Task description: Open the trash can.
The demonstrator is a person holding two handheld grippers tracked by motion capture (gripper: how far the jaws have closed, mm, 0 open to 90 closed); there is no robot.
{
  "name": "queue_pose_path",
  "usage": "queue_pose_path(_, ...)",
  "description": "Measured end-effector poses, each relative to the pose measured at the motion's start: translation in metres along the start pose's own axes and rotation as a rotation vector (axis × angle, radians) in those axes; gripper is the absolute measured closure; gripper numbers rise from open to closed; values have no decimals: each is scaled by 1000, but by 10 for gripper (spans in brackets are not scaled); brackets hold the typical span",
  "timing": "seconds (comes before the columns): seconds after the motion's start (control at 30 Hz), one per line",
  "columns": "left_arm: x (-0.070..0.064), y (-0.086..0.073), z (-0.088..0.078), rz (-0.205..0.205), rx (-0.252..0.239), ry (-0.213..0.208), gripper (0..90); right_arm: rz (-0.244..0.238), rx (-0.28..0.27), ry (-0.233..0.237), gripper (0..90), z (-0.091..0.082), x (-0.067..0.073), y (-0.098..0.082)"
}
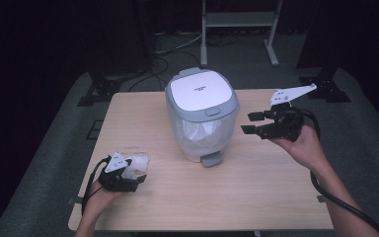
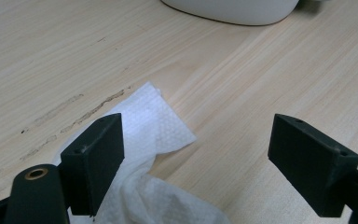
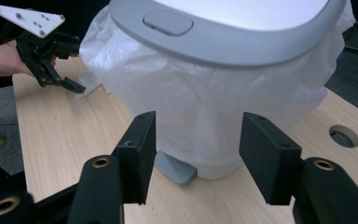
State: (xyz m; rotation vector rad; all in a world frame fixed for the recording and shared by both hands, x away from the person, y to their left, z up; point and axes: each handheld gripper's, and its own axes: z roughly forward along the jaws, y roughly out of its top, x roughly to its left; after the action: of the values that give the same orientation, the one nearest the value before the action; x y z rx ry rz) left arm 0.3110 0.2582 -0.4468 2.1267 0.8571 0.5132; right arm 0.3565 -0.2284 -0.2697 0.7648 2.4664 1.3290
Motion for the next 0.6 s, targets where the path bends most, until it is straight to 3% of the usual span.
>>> queue_pose_path(0.3,1,-1,0,-6,-5,-1,172,-11,-10,19,512,4,1,19)
queue_pose_path(0.6,1,-1,-1,-5,-1,-1,172,-32,-13,44,623,14,6,37)
